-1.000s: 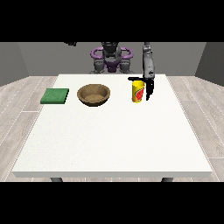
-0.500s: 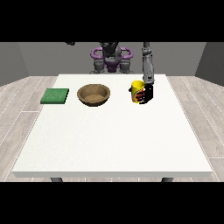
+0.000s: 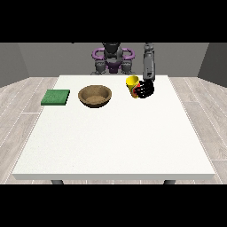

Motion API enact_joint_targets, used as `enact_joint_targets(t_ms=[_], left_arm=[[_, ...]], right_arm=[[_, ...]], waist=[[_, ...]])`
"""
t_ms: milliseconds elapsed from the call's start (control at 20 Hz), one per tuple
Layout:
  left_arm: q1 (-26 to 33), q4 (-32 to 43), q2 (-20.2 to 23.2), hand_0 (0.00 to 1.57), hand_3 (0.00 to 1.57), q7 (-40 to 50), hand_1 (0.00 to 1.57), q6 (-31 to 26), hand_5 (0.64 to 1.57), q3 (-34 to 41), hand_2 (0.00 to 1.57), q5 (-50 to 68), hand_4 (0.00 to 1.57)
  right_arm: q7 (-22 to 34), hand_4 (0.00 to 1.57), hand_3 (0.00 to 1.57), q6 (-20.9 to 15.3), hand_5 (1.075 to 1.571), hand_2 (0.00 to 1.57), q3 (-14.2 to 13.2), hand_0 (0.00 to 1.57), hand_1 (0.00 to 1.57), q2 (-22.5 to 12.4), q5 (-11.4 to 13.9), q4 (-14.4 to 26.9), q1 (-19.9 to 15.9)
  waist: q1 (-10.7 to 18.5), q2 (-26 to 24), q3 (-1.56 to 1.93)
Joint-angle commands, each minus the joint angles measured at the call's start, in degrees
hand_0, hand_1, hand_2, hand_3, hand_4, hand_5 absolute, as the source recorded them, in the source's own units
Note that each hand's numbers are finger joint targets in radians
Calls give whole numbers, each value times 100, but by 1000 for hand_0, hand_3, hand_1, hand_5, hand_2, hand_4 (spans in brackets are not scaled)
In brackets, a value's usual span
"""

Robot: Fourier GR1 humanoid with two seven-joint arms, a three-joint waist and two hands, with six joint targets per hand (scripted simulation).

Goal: Pick the cup and pour the ball into the bowl, then pick the bowl and place it on the pad

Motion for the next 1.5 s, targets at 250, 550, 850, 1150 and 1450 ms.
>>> enact_joint_targets(t_ms=[250, 550, 850, 1150, 1450], left_arm=[[-704, 1, -105, 1394, 1571, 1280, 1394, 1576, 1526, -947, 1571, -1375, 1096], [-1580, 360, -206, 1415, 1571, 2900, 1415, 2653, 1562, -1593, 1571, -2548, 971], [-2063, 628, -396, 1411, 1571, 3574, 1411, 3172, 1564, -1825, 1571, -3160, 940], [-2622, 1303, -68, 1368, 1571, 4832, 1368, 3738, 1552, -2733, 1571, -4758, 828], [-2735, 2039, -948, 1326, 1427, 6120, 1326, 3241, 1480, -3900, 1433, -6235, 979]], right_arm=[[-194, 238, 0, 130, 1560, 0, -35, 0, 0, 58, 41, 566, 17], [-388, 292, 0, 339, 1561, 0, 241, 0, 0, 147, 141, 837, -71], [-449, 324, 0, 277, 1562, 0, 159, 0, 0, 75, 201, 913, -412], [-579, 347, 0, 221, 1562, 0, 228, 0, 0, 204, 338, 1346, -469], [-544, 378, 0, 85, 1565, 0, 219, 0, 0, 291, 503, 1938, -348]], waist=[[124, -362, -4], [-74, -378, -1], [-65, 2, -9], [-55, -245, 6], [268, -1016, 7]])
